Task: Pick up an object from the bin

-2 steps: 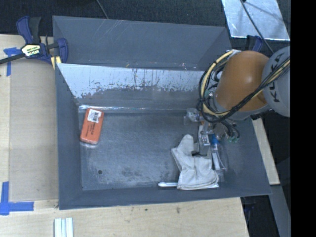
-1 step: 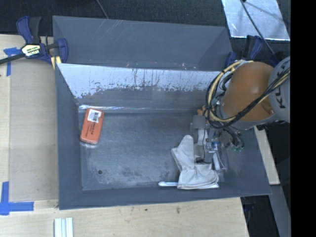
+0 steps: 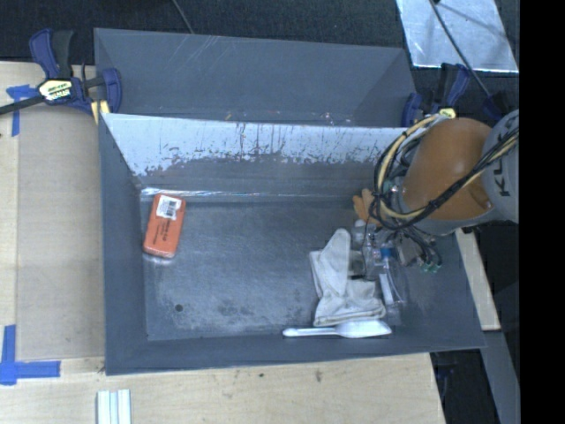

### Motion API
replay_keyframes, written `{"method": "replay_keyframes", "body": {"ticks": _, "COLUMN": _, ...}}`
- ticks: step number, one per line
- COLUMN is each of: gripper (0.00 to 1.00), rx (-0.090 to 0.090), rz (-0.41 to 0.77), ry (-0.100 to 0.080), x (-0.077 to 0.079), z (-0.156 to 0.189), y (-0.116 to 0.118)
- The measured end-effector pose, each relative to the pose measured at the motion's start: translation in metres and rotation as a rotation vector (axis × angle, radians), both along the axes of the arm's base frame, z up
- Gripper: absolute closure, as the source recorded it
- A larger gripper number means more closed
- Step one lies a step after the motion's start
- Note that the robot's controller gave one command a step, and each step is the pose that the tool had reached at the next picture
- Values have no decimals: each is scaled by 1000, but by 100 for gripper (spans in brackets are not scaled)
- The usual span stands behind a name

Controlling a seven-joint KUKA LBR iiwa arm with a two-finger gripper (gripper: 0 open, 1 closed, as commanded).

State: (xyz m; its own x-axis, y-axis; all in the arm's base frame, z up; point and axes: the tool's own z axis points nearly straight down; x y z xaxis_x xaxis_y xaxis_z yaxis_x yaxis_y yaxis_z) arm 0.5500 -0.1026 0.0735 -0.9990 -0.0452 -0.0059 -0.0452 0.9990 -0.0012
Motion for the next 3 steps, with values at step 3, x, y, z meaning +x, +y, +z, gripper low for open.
{"method": "replay_keyframes", "body": {"ticks": 3, "gripper": 100, "rx": 0, "rz": 161, "ry": 3, "x": 16, "z": 176, "y": -7}}
